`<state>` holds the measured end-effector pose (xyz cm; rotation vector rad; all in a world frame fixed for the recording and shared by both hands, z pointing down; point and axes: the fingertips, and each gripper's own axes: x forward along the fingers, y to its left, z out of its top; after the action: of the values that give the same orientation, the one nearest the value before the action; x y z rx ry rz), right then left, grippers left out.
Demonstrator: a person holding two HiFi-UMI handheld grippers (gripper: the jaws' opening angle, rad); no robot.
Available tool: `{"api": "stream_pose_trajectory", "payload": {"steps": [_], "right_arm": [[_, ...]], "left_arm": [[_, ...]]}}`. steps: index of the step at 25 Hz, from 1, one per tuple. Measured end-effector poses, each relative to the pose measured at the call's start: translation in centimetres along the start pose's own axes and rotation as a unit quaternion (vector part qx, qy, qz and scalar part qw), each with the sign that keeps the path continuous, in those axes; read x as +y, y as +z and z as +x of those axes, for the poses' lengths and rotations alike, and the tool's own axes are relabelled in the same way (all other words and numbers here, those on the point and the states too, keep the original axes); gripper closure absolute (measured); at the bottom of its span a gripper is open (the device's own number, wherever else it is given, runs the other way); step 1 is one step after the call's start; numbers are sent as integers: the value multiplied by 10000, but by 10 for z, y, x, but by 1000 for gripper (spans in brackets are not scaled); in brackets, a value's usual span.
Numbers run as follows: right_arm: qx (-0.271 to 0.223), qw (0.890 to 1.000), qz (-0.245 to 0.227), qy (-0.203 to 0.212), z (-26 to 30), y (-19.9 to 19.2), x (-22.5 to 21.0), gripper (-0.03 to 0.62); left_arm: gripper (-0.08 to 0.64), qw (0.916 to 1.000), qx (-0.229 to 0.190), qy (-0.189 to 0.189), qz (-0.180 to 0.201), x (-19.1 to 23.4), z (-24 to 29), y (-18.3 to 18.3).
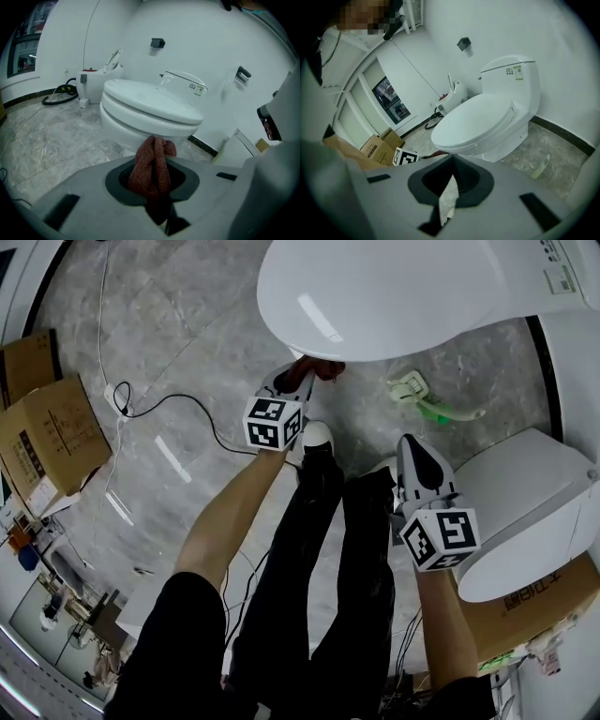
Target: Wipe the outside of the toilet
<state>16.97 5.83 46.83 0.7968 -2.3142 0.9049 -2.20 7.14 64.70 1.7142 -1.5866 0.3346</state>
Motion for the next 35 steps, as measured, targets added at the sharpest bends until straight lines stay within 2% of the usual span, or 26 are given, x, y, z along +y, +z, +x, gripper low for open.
{"api": "stream_pose_trajectory", "payload": {"steps": [3,8,10,12,14,16,18,21,27,31,35], "right_arm": [[42,10000,-55,45,7,2,11,589],[66,9999,-86,75,13,3,20,589],[59,9999,-81,69,14,3,20,589],[46,9999,-67,59,13,3,19,589],[26,10000,-38,41,10,2,17,589],[-3,10000,-5,12,6,0,13,589],[-34,10000,39,-31,0,-2,7,589],[-90,9998,123,-89,-12,-5,-5,589],[-227,9989,292,-302,-45,-17,-43,589],[-372,9970,414,-538,-73,-22,-81,589],[-542,9938,586,-779,-104,-28,-120,589]], "left_arm": [[492,9998,87,103,137,24,-9,5],[492,9984,42,502,270,77,-22,29],[492,9973,-28,616,394,93,-26,42],[491,9959,-205,820,320,109,-32,54],[489,9942,-295,997,267,119,-38,60],[489,9937,-219,1018,422,116,-39,56],[489,9940,-120,953,532,103,-41,45],[489,9959,-28,825,358,74,-45,21],[489,9991,201,238,282,-20,-23,-25],[489,9984,212,-211,490,-93,16,-29],[488,9967,94,-517,621,-158,51,-16]]}}
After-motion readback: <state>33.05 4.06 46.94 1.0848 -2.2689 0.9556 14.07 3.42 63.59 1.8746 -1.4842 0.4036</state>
